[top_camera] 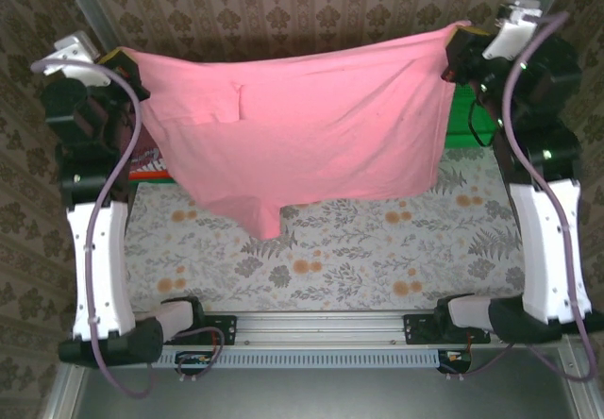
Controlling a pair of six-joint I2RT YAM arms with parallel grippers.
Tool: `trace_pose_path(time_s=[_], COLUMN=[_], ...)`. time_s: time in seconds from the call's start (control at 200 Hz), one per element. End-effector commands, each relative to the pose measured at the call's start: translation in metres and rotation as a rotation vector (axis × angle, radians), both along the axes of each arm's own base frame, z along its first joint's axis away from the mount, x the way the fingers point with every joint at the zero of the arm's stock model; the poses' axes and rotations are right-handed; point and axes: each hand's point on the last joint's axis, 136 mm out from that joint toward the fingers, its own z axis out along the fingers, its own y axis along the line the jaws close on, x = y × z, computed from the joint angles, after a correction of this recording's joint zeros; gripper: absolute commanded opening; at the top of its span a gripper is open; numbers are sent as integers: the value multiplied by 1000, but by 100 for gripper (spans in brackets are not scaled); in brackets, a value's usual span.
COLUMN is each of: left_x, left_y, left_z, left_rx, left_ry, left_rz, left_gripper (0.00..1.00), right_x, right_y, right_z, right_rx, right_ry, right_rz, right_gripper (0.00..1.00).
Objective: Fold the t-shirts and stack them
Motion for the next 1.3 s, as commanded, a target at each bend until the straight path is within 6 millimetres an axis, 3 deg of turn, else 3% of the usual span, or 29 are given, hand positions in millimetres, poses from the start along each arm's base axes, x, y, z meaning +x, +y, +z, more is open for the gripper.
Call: trace_pose_path(time_s=[0.0,0.075,0.155,0.27,0.48,0.545,0.6,0.66,0.745,0.845,0.865,0.885,0.945,1.09,1.205,1.295], left_x=[30,49,63,73,56,46,39,35,32,22,19,15,5,-30,-51,-63], left_y=[3,2,3,1,-3,-2,0,3,6,8,8,8,5,-5,-16,-19], left_z=[-4,-4,6,30,82,85,81,60,10,-79,-99,-118,-179,-314,-390,-431], left_rx=[16,22,29,39,74,82,83,76,43,-16,-28,-40,-67,-159,-248,-281], left_ry=[19,27,17,-17,-108,-117,-111,-69,30,208,247,284,410,721,889,992], left_rz=[-3,-9,-11,-24,-38,-27,-13,4,14,21,20,20,10,-18,-41,-36], left_gripper=[0,0,0,0,0,0,0,0,0,0,0,0,0,0,0,0], right_x=[46,71,86,96,85,80,79,79,80,64,64,53,39,5,-17,-29], right_y=[-6,-4,0,6,5,3,1,-2,-8,-14,-15,-15,-13,-3,5,8], right_z=[-24,-31,-26,-3,39,38,25,3,-56,-134,-162,-169,-239,-366,-450,-495], right_rx=[-24,-10,8,26,31,27,17,6,9,34,40,51,82,166,244,282], right_ry=[77,98,87,42,-46,-34,6,58,158,290,349,359,502,786,989,1109], right_rz=[-35,-21,0,33,44,37,27,6,-10,-24,-26,-27,-14,11,11,-4], right_gripper=[0,0,0,0,0,0,0,0,0,0,0,0,0,0,0,0])
